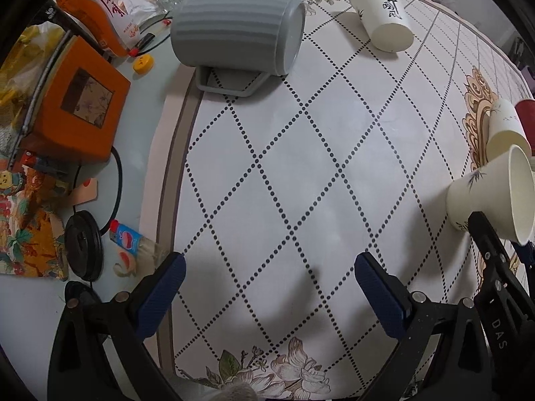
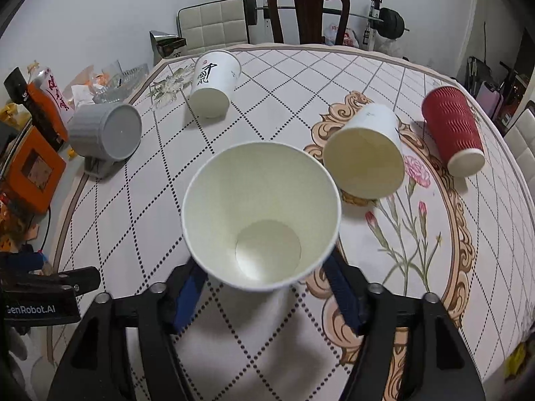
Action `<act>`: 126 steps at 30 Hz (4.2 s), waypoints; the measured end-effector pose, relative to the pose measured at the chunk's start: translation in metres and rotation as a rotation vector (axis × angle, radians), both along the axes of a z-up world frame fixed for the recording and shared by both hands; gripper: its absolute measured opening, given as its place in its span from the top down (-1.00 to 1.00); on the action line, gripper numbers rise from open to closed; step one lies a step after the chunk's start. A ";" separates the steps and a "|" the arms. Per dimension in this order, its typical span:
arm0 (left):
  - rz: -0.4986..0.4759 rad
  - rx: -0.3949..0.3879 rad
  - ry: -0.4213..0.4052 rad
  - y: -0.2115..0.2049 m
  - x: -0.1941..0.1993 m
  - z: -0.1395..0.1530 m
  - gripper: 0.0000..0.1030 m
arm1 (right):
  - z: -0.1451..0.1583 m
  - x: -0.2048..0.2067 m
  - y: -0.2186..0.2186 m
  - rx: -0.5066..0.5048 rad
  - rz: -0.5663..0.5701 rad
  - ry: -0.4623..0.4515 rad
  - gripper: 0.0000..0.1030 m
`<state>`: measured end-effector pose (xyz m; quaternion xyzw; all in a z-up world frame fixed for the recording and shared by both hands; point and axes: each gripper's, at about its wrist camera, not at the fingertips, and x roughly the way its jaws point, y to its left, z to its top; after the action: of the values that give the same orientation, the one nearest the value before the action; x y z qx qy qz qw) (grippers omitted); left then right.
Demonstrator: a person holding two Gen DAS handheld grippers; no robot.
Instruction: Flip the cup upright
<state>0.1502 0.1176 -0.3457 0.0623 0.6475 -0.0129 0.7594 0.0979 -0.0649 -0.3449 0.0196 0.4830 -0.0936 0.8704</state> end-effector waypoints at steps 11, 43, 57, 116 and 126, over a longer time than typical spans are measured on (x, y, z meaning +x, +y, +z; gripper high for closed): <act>0.010 -0.002 -0.094 -0.005 -0.051 0.066 -1.00 | 0.053 -0.038 -0.006 -0.060 -0.072 -0.014 -0.97; 0.003 -0.086 -0.495 -0.016 -0.206 0.313 -1.00 | 0.354 -0.226 0.002 -0.141 -0.045 -0.203 -1.00; 0.017 -0.076 -0.508 -0.013 -0.228 0.322 -1.00 | 0.364 -0.245 0.012 -0.136 -0.015 -0.202 -1.00; 0.059 -0.050 -0.509 -0.002 -0.249 0.320 -1.00 | 0.350 -0.257 0.020 -0.093 -0.001 -0.167 -1.00; 0.059 -0.049 -0.506 -0.002 -0.249 0.319 -1.00 | 0.349 -0.255 0.022 -0.090 -0.003 -0.168 -1.00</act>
<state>-0.0991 0.1156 -0.0264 0.0259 0.4379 0.0096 0.8986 -0.1570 -0.0426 0.0038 -0.0110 0.4036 -0.1145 0.9077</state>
